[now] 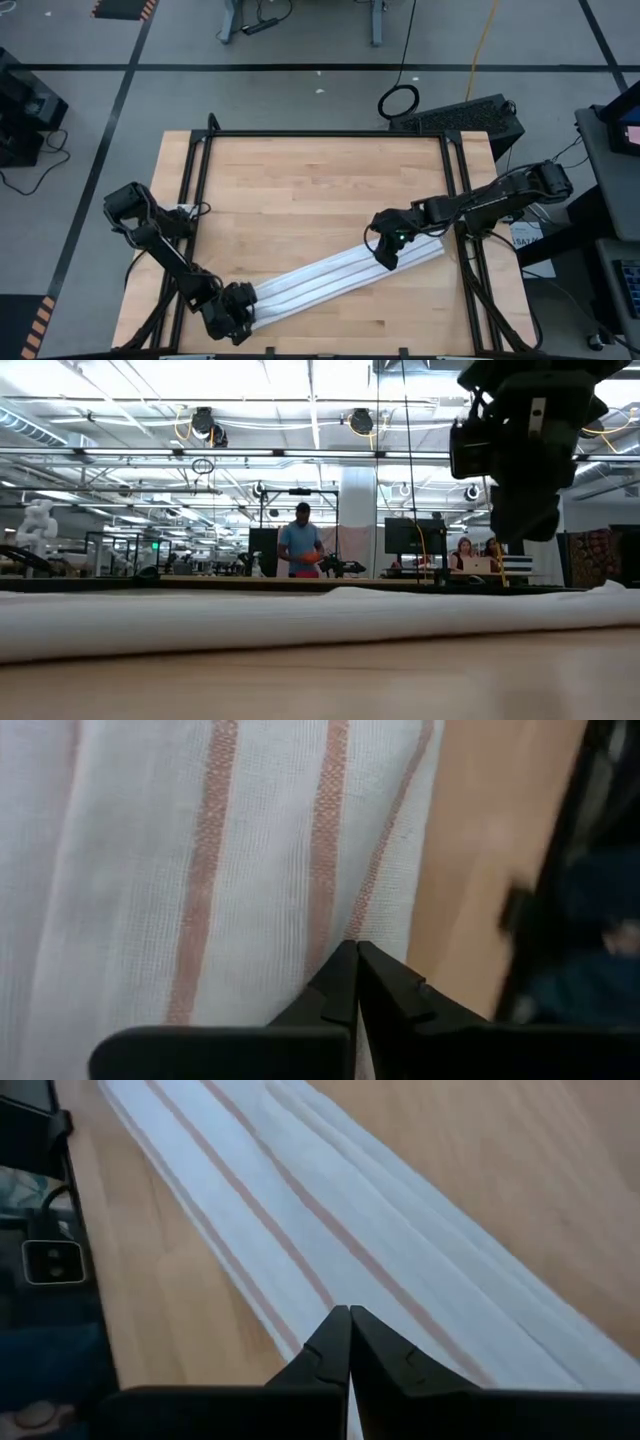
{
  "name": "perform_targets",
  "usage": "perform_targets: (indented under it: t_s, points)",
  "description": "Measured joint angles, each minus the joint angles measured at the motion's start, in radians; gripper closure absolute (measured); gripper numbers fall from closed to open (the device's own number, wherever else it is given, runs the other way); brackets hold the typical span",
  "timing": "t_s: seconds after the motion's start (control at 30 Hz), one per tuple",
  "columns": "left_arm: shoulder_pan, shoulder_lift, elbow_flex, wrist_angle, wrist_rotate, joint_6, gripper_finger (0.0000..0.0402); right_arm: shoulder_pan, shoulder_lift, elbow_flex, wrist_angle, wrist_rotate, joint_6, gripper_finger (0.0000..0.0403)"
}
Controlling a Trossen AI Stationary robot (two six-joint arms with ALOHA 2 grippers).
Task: Roll towel into tight, uniform cylinder
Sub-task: Fold the white brown kitchen towel
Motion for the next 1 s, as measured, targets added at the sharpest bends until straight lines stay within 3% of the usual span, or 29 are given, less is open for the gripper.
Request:
perform_targets:
  t_s: [0.17, 0.33, 0.5, 0.67, 1.0]
  points:
    - [0.005, -0.078, 0.0, 0.008, 0.148, -0.033, 0.0386, 0.0, -0.057, 0.0, -0.088, -0.012, 0.159, 0.0403]
    - [0.013, -0.171, 0.002, -0.019, 0.113, -0.057, 0.0386, 0.0, -0.085, 0.0, -0.267, -0.02, 0.364, 0.0403]
    - [0.045, -0.232, 0.003, -0.09, 0.079, -0.074, 0.0386, -0.002, -0.074, 0.0, -0.402, -0.01, 0.435, 0.0403]
    - [0.1, -0.255, 0.003, -0.129, 0.058, -0.021, 0.0386, -0.032, -0.011, -0.006, -0.456, 0.076, 0.404, 0.0403]
    - [0.247, -0.256, 0.003, -0.127, 0.189, 0.165, 0.0386, -0.14, 0.163, -0.021, -0.441, 0.012, 0.252, 0.0403]
